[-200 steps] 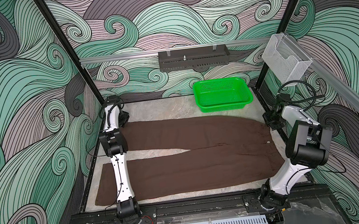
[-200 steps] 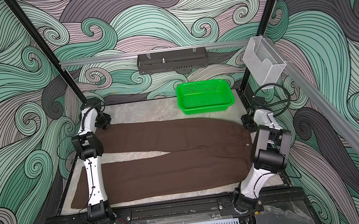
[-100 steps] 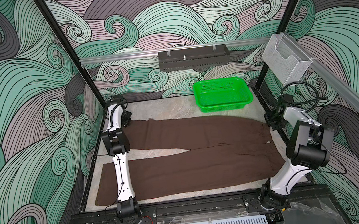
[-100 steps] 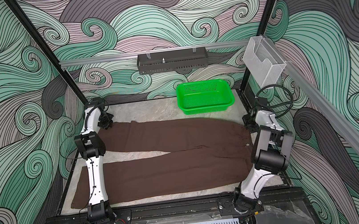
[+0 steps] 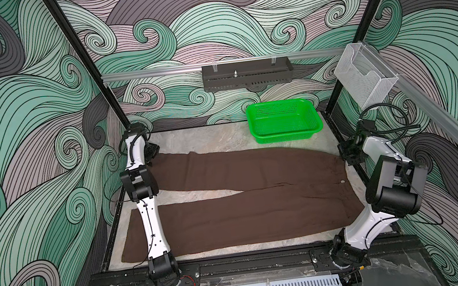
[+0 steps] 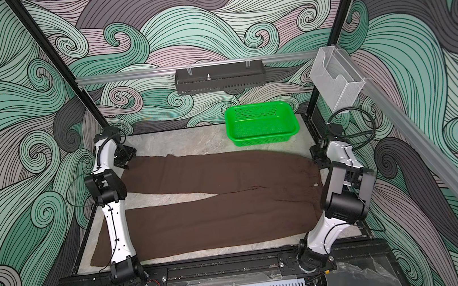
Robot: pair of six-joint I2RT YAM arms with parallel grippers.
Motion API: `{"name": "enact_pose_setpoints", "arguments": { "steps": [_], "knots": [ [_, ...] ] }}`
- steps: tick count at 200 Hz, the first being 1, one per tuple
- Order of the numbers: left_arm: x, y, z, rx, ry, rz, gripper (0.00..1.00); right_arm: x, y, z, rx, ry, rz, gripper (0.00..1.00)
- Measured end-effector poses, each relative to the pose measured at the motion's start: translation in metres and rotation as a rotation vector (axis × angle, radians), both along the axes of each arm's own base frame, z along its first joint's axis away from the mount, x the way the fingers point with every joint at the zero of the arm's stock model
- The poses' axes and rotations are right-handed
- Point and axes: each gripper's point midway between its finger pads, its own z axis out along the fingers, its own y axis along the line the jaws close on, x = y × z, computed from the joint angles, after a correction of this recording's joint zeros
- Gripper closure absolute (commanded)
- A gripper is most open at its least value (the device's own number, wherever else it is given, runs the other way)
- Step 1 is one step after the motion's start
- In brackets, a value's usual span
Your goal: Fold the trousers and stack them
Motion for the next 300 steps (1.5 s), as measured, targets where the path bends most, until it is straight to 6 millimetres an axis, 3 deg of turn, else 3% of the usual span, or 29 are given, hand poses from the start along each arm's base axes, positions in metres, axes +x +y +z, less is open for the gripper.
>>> {"name": "enact_pose_setpoints", "arguments": {
  "steps": [68, 123, 180, 207, 208, 211, 246, 264, 284, 300],
  "knots": [
    [0.025, -0.012, -0.003, -0.021, -0.077, 0.009, 0.32, 0.002, 0.000, 0.002, -0.002, -0.011, -0.005, 1.00],
    [0.026, -0.016, -0.004, -0.019, -0.074, 0.000, 0.47, 0.003, -0.001, -0.003, -0.004, -0.019, -0.009, 1.00],
    [0.006, -0.025, -0.012, -0.022, 0.018, -0.065, 0.70, 0.002, 0.000, -0.006, 0.003, -0.020, -0.021, 1.00],
    [-0.017, -0.028, -0.014, -0.024, 0.098, -0.124, 0.83, 0.000, 0.001, -0.007, 0.005, -0.017, -0.023, 1.00],
    [-0.018, -0.028, -0.014, -0.024, 0.105, -0.128, 0.83, 0.000, 0.001, -0.007, 0.006, -0.016, -0.023, 1.00],
    [-0.022, -0.028, -0.014, -0.024, 0.115, -0.137, 1.00, 0.000, 0.001, -0.008, 0.006, -0.015, -0.023, 1.00],
    [-0.053, -0.028, -0.011, -0.008, 0.238, -0.217, 1.00, -0.001, 0.003, -0.007, 0.007, -0.016, -0.022, 1.00],
    [-0.053, -0.024, 0.000, 0.020, 0.234, -0.244, 0.73, -0.001, 0.004, -0.005, 0.005, -0.020, -0.019, 1.00],
    [-0.043, -0.016, 0.028, 0.070, 0.164, -0.260, 0.60, 0.000, 0.006, -0.002, 0.002, -0.028, -0.014, 1.00],
    [-0.035, -0.011, 0.049, 0.096, 0.104, -0.261, 0.58, 0.000, 0.006, 0.000, 0.000, -0.032, -0.012, 1.00]
  ]
}}
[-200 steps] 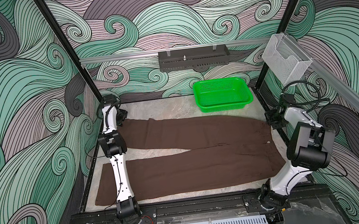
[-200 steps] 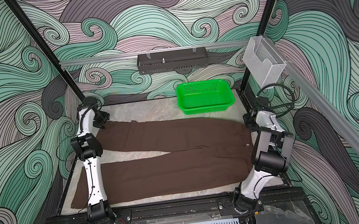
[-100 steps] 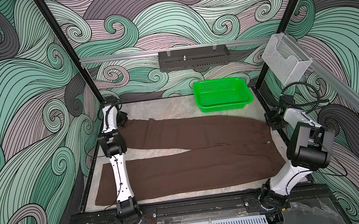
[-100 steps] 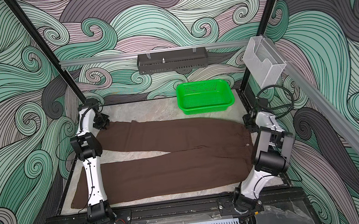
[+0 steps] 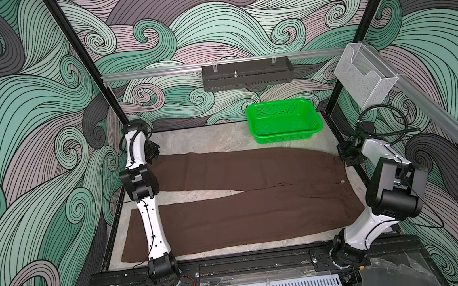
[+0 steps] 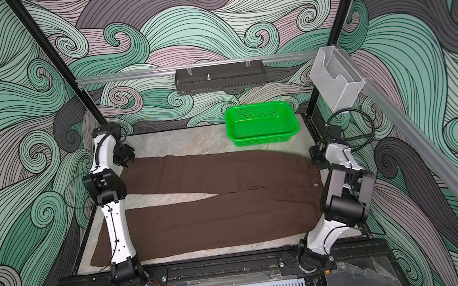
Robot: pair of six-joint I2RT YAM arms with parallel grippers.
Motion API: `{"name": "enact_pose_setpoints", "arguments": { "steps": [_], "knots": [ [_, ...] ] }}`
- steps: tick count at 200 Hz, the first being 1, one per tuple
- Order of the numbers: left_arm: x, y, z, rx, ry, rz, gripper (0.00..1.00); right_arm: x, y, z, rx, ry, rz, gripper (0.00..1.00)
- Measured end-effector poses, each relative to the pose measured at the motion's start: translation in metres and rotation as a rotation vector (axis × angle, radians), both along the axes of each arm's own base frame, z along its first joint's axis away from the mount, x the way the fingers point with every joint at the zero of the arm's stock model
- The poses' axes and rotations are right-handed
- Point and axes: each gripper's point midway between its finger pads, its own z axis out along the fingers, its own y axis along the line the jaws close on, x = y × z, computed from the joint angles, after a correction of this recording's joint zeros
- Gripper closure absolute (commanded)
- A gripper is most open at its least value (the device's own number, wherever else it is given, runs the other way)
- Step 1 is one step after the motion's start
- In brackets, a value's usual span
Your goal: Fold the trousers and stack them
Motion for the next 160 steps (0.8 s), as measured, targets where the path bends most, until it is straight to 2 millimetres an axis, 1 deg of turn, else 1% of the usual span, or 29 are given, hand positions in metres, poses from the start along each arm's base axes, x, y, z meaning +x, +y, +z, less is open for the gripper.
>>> {"name": "enact_pose_setpoints", "arguments": {
  "steps": [15, 32, 43, 55, 79, 100, 118, 144, 160],
  "knots": [
    [0.007, 0.002, 0.012, 0.006, -0.045, 0.001, 0.57, 0.000, 0.000, 0.000, 0.000, 0.000, 0.001, 1.00],
    [0.011, 0.002, 0.013, -0.001, -0.061, 0.004, 0.55, 0.000, 0.000, 0.000, 0.000, 0.000, 0.001, 1.00],
    [0.013, 0.002, 0.007, -0.010, -0.063, 0.007, 0.55, 0.000, 0.001, 0.000, -0.001, 0.000, 0.003, 1.00],
    [0.016, 0.001, -0.004, -0.021, -0.054, 0.014, 0.54, 0.000, 0.001, 0.000, -0.002, 0.000, 0.002, 1.00],
    [0.017, 0.000, -0.032, -0.037, -0.018, 0.028, 0.51, 0.001, 0.001, 0.000, -0.004, -0.002, 0.003, 1.00],
    [0.015, 0.000, -0.049, -0.044, 0.011, 0.037, 0.48, 0.000, 0.001, -0.002, -0.004, 0.001, 0.003, 1.00],
    [0.014, -0.001, -0.055, -0.047, 0.023, 0.038, 0.46, 0.000, 0.001, -0.002, -0.008, -0.002, 0.002, 1.00],
    [0.012, -0.002, -0.057, -0.042, 0.036, 0.033, 0.45, 0.001, 0.001, -0.002, -0.012, -0.005, 0.003, 1.00],
    [0.010, -0.003, -0.058, -0.036, 0.050, 0.024, 0.48, 0.001, 0.002, -0.003, -0.011, -0.002, 0.005, 1.00]
  ]
}}
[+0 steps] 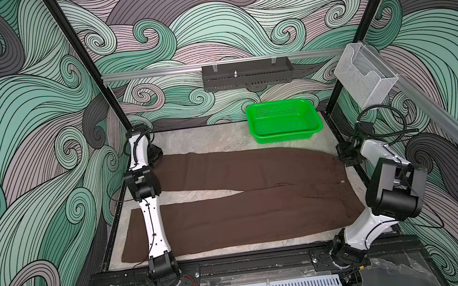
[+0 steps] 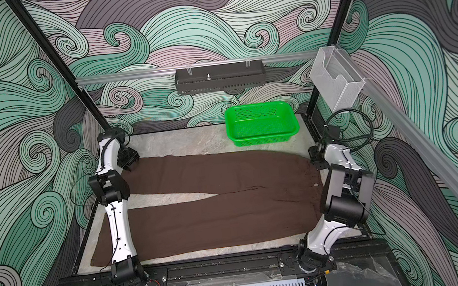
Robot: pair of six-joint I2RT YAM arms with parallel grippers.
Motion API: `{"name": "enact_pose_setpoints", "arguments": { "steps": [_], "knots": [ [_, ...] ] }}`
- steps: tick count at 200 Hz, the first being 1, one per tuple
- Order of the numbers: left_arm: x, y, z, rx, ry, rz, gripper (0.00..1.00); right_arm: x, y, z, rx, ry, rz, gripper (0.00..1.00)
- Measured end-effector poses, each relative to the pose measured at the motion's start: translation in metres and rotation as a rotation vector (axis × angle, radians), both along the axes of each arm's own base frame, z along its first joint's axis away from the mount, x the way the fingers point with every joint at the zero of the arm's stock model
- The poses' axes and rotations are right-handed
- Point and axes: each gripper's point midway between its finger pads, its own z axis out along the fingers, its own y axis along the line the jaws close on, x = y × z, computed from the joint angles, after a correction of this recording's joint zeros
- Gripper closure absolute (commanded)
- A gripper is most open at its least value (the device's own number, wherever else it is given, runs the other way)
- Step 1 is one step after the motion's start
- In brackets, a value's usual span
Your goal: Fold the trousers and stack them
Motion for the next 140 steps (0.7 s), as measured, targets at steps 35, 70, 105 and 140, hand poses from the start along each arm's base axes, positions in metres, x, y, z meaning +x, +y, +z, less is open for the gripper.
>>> {"name": "enact_pose_setpoints", "arguments": {
  "steps": [35, 70, 105, 140],
  "knots": [
    [-0.014, -0.006, -0.006, 0.009, 0.069, -0.038, 0.60, -0.001, 0.001, -0.002, 0.003, 0.004, -0.001, 1.00],
    [-0.023, -0.016, -0.007, 0.004, 0.108, -0.077, 0.86, -0.001, 0.002, -0.002, 0.002, 0.003, 0.001, 1.00],
    [-0.026, -0.017, -0.005, 0.008, 0.118, -0.087, 1.00, -0.001, 0.002, -0.001, 0.001, -0.001, 0.002, 1.00],
    [-0.017, -0.012, 0.001, 0.018, 0.067, -0.078, 1.00, 0.000, 0.003, 0.001, -0.001, -0.007, 0.005, 1.00]
  ]
}}
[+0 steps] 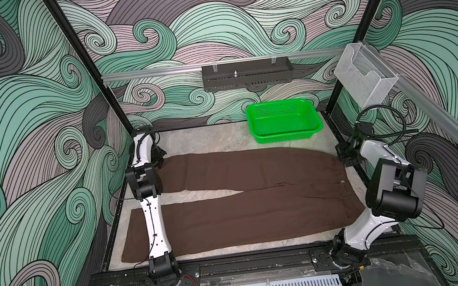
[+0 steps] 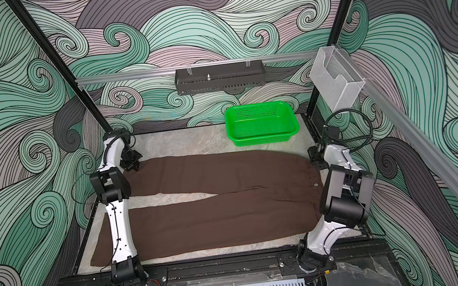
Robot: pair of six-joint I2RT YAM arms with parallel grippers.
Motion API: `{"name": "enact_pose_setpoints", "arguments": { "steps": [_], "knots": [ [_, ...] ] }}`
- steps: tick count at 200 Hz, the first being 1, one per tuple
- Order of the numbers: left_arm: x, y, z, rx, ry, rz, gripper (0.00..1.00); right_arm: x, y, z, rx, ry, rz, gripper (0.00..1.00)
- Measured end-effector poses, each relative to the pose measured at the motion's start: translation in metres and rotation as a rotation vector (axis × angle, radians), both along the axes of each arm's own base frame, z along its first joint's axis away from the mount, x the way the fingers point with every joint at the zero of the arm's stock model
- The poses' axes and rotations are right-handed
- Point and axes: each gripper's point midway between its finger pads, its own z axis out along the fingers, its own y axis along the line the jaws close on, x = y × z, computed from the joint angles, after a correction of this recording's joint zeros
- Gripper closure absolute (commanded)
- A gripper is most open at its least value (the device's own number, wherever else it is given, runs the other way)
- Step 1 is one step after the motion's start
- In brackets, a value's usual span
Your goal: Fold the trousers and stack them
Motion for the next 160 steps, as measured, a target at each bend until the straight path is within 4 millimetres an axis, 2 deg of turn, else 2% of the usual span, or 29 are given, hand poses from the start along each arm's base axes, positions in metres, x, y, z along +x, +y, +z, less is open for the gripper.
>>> {"name": "enact_pose_setpoints", "arguments": {
  "steps": [19, 37, 70, 93, 122, 144, 160],
  "knots": [
    [0.015, 0.005, 0.018, 0.002, -0.089, 0.010, 1.00, 0.001, 0.003, 0.001, 0.003, -0.003, 0.007, 1.00],
    [0.031, 0.012, 0.047, -0.004, -0.204, 0.025, 1.00, 0.006, 0.005, 0.005, 0.004, -0.015, 0.017, 1.00],
    [0.053, 0.025, 0.101, -0.037, -0.406, 0.057, 1.00, 0.022, 0.008, 0.025, 0.004, -0.071, 0.040, 1.00],
    [0.063, 0.032, 0.124, -0.065, -0.499, 0.066, 1.00, 0.030, 0.012, 0.036, 0.010, -0.102, 0.058, 1.00],
    [0.061, 0.035, 0.129, -0.109, -0.539, 0.072, 1.00, 0.032, 0.015, 0.038, 0.026, -0.114, 0.074, 1.00],
    [0.045, 0.033, 0.126, -0.162, -0.531, 0.088, 1.00, 0.031, 0.019, 0.043, 0.036, -0.134, 0.095, 1.00],
    [0.027, 0.035, 0.124, -0.197, -0.528, 0.113, 1.00, 0.023, 0.020, 0.050, 0.030, -0.162, 0.106, 1.00]
  ]
}}
